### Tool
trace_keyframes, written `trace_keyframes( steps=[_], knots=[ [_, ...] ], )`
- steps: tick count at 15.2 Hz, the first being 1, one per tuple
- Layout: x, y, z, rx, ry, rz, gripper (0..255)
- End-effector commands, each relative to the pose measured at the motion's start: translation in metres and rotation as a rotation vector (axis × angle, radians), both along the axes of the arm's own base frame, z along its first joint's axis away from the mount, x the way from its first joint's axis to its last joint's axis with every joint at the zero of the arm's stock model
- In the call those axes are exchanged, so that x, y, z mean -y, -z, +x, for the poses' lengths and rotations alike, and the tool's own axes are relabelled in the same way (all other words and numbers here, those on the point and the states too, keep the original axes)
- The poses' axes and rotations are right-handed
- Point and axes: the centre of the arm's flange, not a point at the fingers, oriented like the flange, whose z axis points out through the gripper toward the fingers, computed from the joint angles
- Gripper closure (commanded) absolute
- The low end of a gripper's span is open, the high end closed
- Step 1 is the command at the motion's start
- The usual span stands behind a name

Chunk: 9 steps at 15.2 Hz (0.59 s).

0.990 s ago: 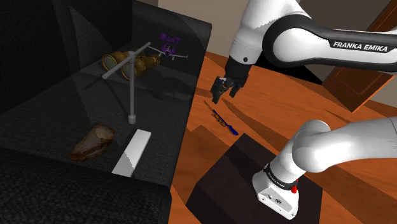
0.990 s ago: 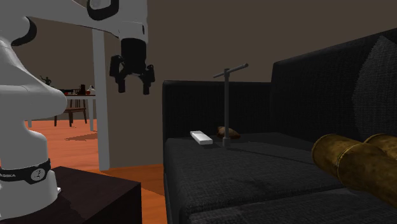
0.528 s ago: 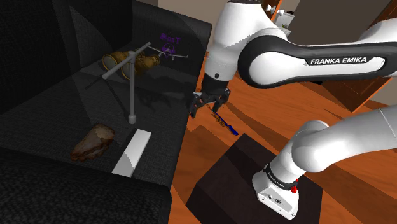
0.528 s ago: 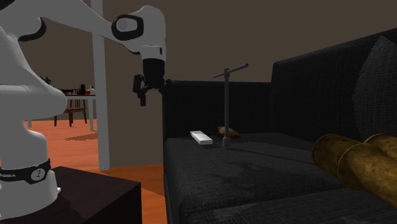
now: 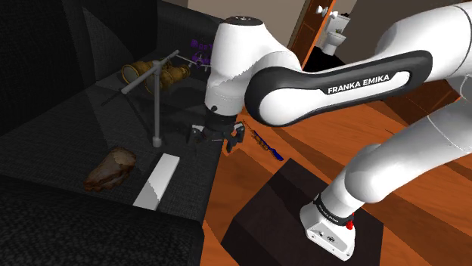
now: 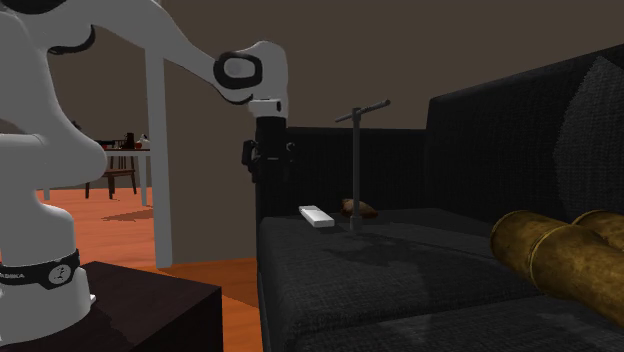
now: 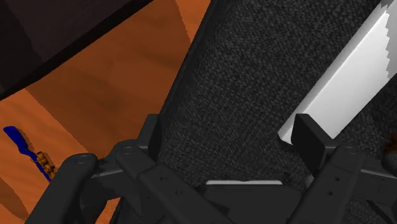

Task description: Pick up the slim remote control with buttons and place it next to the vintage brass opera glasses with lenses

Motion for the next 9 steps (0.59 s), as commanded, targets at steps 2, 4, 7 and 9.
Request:
trace_keyframes(
  steps=[2, 4, 7, 9],
  knots=[
    [-0.033, 0.017, 0.018, 0.0, 0.073, 0.011, 0],
    [-0.054, 0.028, 0.03, -0.001, 0.118, 0.015, 0],
    [-0.083, 0.044, 0.049, -0.002, 0.185, 0.022, 0],
    [-0.103, 0.055, 0.063, -0.002, 0.23, 0.026, 0]
  ],
)
